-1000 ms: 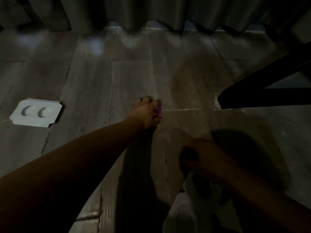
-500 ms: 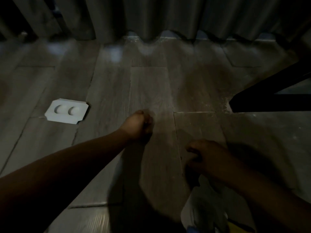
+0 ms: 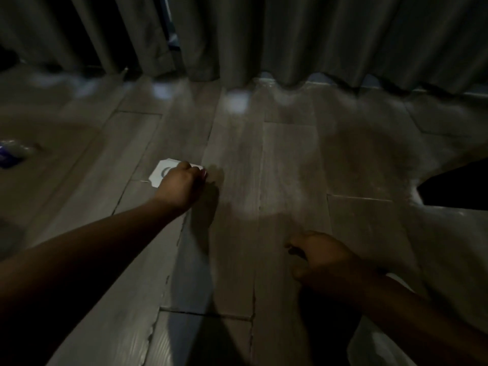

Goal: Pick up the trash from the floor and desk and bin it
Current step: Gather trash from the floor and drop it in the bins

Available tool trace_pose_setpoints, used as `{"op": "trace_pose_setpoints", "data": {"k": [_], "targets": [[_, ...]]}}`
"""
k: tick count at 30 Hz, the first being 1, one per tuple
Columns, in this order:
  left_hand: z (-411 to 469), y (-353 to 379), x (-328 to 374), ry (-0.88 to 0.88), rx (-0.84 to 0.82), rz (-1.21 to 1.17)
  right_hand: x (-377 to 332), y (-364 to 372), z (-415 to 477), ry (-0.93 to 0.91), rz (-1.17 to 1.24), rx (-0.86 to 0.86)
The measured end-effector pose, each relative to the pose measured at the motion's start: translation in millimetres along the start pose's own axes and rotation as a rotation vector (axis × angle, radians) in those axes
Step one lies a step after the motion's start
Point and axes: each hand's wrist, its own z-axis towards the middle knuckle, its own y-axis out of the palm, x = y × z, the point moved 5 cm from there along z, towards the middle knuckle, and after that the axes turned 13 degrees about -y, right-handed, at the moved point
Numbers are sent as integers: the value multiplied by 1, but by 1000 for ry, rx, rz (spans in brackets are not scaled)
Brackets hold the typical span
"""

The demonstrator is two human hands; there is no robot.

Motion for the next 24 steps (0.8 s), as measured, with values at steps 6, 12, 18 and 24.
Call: {"op": "trace_pose_setpoints", "data": {"k": [6,12,18,24], "targets": [[28,12,-38,-115,-72,33,-12,10,20,24,9,-45],[41,44,-53,-119,-226,108,-9,16,31,41,11,-40],[45,67,-60,-114,-318,288,-7,20,44,84,37,-36],[34,67,-56,-129,-282,235,-5,17,50,56,45,-16]]}}
